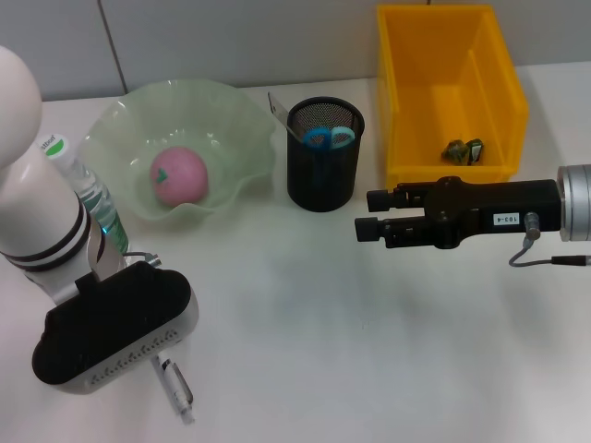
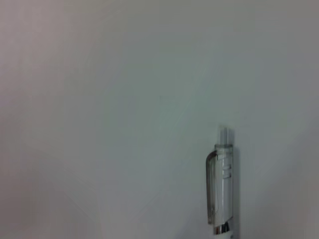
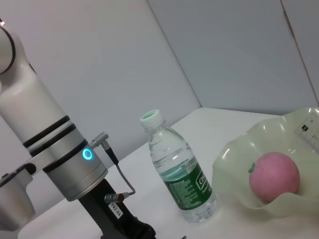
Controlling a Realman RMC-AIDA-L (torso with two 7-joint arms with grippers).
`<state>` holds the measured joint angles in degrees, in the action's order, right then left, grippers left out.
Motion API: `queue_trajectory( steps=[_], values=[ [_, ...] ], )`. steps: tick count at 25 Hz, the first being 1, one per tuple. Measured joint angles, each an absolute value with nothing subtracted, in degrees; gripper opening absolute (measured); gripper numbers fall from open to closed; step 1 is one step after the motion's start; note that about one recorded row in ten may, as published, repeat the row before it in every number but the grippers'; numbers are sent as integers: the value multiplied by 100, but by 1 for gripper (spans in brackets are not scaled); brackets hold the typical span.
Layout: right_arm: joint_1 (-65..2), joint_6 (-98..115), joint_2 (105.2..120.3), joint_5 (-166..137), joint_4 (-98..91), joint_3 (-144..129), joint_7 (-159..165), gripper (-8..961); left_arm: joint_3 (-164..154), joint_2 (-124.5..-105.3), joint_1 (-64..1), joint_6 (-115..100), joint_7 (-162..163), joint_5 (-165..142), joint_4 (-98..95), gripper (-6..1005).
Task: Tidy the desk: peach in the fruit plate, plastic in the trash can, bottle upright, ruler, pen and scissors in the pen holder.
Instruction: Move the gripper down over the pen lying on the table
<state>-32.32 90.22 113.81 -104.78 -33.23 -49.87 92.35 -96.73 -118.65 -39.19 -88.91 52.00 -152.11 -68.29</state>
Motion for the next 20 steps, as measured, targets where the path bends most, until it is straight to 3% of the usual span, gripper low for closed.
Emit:
queue_trajectory(
  steps=[20],
  values=[
    [-3252, 9037, 11382, -10476, -3364, -4983, 9176, 705, -10040, -11882, -3992, -8931, 5478, -15344, -6935, 590]
  ],
)
